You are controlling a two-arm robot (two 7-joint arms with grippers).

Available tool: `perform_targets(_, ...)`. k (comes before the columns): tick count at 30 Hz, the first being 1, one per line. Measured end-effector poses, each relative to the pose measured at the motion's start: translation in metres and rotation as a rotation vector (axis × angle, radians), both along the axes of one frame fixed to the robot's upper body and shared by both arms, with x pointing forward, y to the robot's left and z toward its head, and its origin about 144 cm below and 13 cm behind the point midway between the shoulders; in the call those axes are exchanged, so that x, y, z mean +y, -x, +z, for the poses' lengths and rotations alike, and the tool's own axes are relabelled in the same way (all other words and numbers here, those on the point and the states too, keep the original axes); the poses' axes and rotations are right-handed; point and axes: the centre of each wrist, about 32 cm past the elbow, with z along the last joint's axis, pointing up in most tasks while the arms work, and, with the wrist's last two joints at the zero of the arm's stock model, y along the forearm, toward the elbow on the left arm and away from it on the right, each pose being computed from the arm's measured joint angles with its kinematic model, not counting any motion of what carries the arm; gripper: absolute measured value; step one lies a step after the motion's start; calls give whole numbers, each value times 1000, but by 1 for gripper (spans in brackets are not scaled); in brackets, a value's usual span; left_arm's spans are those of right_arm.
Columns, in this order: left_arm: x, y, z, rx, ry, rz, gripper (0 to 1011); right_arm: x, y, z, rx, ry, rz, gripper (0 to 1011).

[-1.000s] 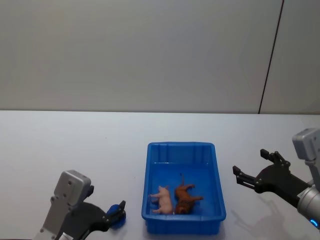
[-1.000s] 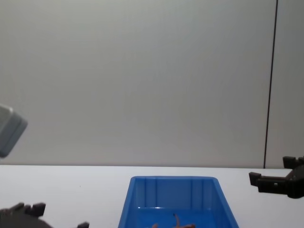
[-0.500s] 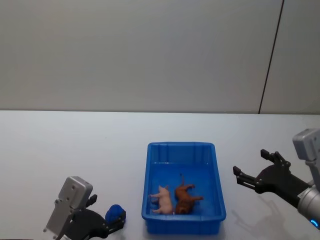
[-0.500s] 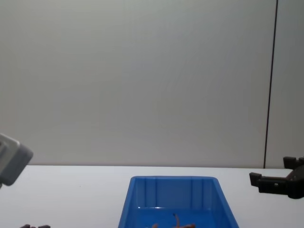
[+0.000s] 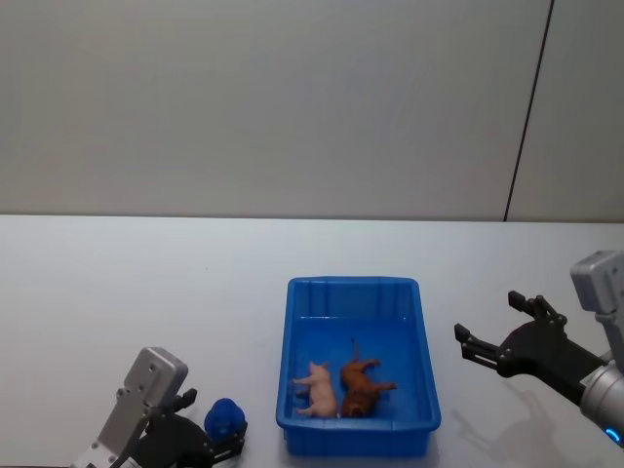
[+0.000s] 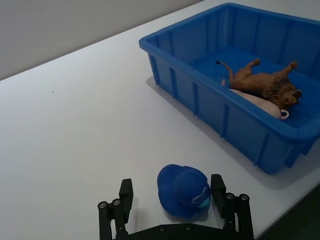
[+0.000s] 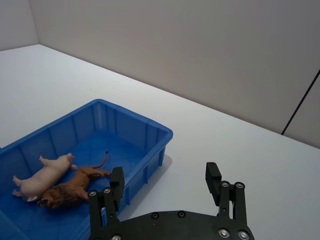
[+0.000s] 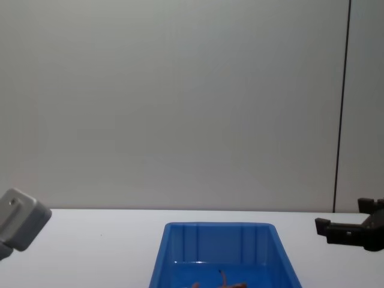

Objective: Pick up the two dolls from the table and place them into the box.

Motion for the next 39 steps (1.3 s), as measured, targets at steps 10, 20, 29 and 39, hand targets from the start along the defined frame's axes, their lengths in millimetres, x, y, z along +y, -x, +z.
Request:
perform_targets(10, 4, -7, -3, 31, -2, -26, 762, 0, 0, 0, 0, 0, 0, 1001)
perform_targets(20, 6, -9, -2, 40, -5, -39, 556, 0, 0, 0, 0, 0, 0, 1001)
perform_targets(29, 6, -13, 15, -6, -19, -49, 488, 0, 0, 0, 0, 0, 0, 1001)
perform_targets(39, -2, -25, 52, -127, -42, -70, 426, 0, 0, 0, 0, 0, 0, 1001)
